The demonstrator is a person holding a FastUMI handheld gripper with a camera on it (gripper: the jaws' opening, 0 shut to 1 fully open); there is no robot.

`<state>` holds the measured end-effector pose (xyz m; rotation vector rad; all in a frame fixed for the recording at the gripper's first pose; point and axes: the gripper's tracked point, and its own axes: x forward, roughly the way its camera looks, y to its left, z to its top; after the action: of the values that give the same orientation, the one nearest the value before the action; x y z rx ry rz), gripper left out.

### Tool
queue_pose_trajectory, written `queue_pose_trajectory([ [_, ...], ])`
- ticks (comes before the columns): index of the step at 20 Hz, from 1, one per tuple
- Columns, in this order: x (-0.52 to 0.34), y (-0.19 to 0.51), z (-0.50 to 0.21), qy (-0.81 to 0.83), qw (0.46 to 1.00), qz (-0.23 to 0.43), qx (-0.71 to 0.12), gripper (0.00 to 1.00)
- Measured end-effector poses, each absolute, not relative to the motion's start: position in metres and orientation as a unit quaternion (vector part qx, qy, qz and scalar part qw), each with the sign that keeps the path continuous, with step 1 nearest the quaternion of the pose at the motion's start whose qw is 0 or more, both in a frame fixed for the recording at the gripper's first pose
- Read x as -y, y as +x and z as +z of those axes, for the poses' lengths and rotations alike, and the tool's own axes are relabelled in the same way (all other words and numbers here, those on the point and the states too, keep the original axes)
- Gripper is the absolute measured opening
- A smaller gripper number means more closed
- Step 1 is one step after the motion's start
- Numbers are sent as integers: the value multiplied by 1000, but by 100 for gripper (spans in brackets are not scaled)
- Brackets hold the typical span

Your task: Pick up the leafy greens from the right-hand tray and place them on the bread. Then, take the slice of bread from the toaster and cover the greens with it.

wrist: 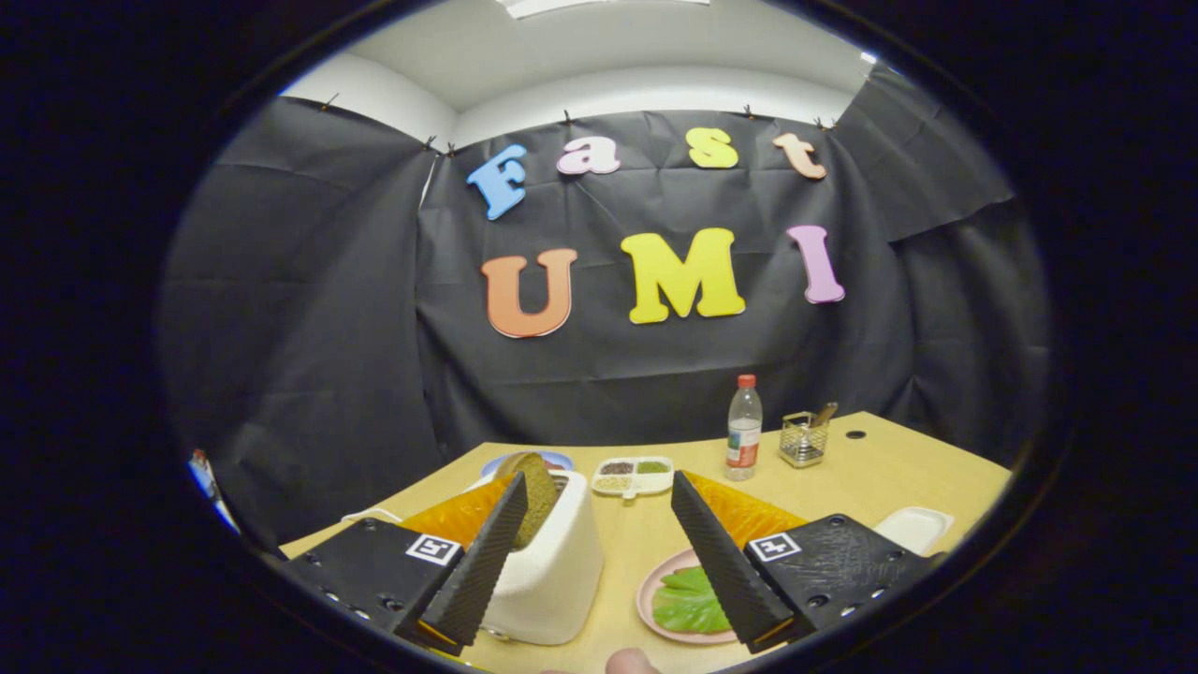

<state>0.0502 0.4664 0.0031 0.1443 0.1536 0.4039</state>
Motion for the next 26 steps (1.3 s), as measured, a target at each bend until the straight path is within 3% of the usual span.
queue_pose_trajectory([
  [9,-546,76,-19,9,969,210,-129,95],
  [14,-557,102,-42,-1,969,181,-171,83],
  [16,-560,107,-49,7,965,182,-191,74],
  [21,-556,118,-52,-1,964,172,-203,29],
  [23,-555,117,-50,-2,963,177,-203,18],
  [26,-555,112,-42,9,959,199,-203,11],
])
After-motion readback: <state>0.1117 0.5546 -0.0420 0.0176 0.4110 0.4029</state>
